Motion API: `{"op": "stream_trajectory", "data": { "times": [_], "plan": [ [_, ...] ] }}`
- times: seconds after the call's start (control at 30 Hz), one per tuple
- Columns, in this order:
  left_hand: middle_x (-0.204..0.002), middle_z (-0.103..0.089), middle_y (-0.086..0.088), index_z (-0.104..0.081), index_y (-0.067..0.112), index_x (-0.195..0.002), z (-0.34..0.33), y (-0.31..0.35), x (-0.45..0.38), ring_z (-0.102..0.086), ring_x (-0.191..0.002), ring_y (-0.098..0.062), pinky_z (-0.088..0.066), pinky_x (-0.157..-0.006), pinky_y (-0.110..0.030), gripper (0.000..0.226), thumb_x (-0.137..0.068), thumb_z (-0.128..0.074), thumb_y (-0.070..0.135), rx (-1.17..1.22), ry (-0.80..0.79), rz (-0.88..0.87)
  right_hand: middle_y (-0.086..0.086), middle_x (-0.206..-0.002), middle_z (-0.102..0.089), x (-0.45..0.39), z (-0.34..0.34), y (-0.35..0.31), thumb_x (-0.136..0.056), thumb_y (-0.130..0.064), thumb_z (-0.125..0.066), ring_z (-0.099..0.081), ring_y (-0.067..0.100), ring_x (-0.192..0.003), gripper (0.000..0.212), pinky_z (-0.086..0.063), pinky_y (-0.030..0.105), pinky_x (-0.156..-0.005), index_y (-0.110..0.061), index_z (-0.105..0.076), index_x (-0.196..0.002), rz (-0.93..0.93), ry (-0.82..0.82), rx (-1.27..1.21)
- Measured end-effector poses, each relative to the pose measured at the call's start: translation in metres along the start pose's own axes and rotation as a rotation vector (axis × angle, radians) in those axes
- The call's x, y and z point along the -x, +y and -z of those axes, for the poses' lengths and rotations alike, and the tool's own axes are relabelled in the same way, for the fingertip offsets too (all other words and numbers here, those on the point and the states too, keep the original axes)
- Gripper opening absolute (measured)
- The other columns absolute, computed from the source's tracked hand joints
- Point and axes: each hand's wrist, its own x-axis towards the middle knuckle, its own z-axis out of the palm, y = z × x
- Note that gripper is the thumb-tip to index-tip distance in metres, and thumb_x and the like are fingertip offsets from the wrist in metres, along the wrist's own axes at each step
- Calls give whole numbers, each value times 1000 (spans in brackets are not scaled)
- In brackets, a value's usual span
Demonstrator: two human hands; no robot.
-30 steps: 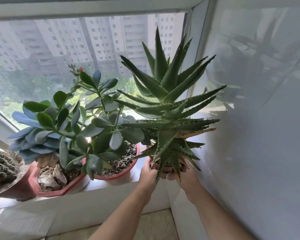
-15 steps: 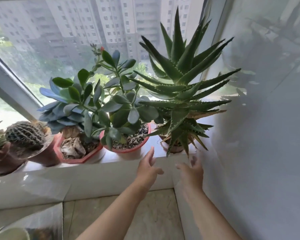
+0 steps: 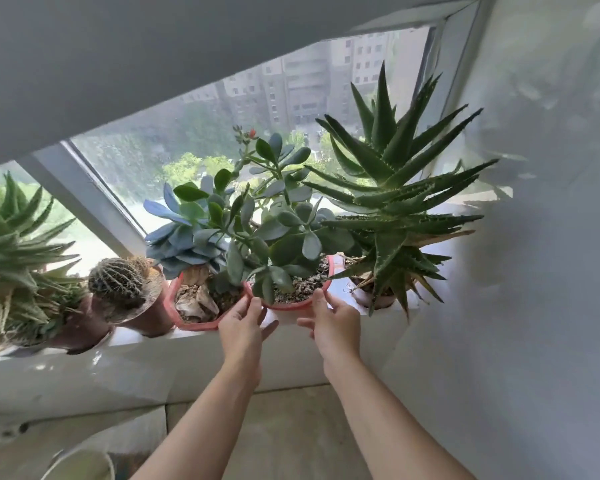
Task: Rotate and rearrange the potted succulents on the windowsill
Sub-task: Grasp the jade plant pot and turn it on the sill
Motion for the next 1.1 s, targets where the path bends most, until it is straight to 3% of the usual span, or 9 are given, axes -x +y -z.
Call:
{"op": "stream_trajectory", "data": {
  "times": [0.13, 0.2, 0.3, 0.4, 0.63, 0.77, 0.9, 0.97, 1.1],
  "plan": [
    [-108, -74, -5, -68, 6, -119, -3, -3, 0, -67, -99, -20, -61, -68, -29, 27, -95, -56, 13, -6, -1, -6, 9, -109, -75, -8, 1, -9, -93, -34, -54, -73, 28, -94, 37, -57, 50, -87, -15, -66, -122, 16, 112, 95],
    [-112, -73, -7, -69, 7, -118, -5, -5, -2, -67, -103, -21, -62, -70, -31, 27, -95, -57, 14, -12, 18, -11, 9, -92, -77, -10, -2, -13, -93, -26, -52, -74, 28, -81, 30, -58, 50, -81, -8, -69, -110, 75, 130, 125],
    [-96, -77, 0, -74, 11, -106, -6, -5, -3, -67, -93, -18, -61, -67, -29, 21, -95, -56, 13, -41, 21, -26, 14, -66, -72, -11, -3, -16, -87, -17, -49, -69, 32, -67, 27, -58, 47, -70, 3, -67, -84, 136, 167, 193],
    [-76, -76, 9, -76, 14, -90, -8, -4, -3, -65, -82, -15, -59, -62, -28, 21, -94, -55, 12, -59, 32, -50, 22, -63, -68, -11, -2, -17, -84, -11, -51, -64, 37, -65, 25, -53, 40, -64, 5, -68, -74, 146, 188, 217],
    [-82, -77, 6, -70, 4, -110, -4, -1, -15, -70, -74, -6, -60, -60, -24, 27, -96, -55, 21, -104, -32, -49, -6, -56, -60, 0, -6, -11, -83, -15, -53, -55, 11, -57, 14, -35, 20, -49, -14, -66, -77, 49, 248, 150],
    [-72, -76, 13, -72, 13, -98, -5, 3, -20, -69, -74, -6, -57, -66, -28, 23, -98, -52, 26, -148, -83, -34, -4, -64, -65, 1, -9, -11, -83, -18, -54, -60, 11, -63, 17, -41, 23, -53, -12, -70, -88, 13, 248, 85],
    [-83, -73, 5, -68, 21, -90, -6, 7, -27, -65, -80, -11, -54, -66, -28, 24, -100, -47, 23, -190, -78, -11, 10, -83, -76, 0, -17, -8, -85, -21, -52, -69, 25, -79, 22, -55, 36, -76, -13, -68, -98, -10, 240, 37],
    [-83, -73, 6, -69, 24, -87, -7, 8, -28, -64, -83, -10, -56, -68, -30, 25, -100, -47, 24, -200, -87, -6, 10, -83, -76, -2, -18, -8, -87, -21, -52, -69, 24, -78, 20, -55, 37, -77, -14, -67, -98, -9, 258, 27],
    [-112, -71, 0, -64, 11, -123, -10, 6, -26, -65, -105, -13, -59, -63, -27, 37, -96, -54, 34, -196, -101, 14, 14, -92, -75, -10, -15, -14, -87, -18, -52, -69, 30, -88, 23, -55, 39, -83, -11, -69, -101, -7, 286, 36]
  ]
}}
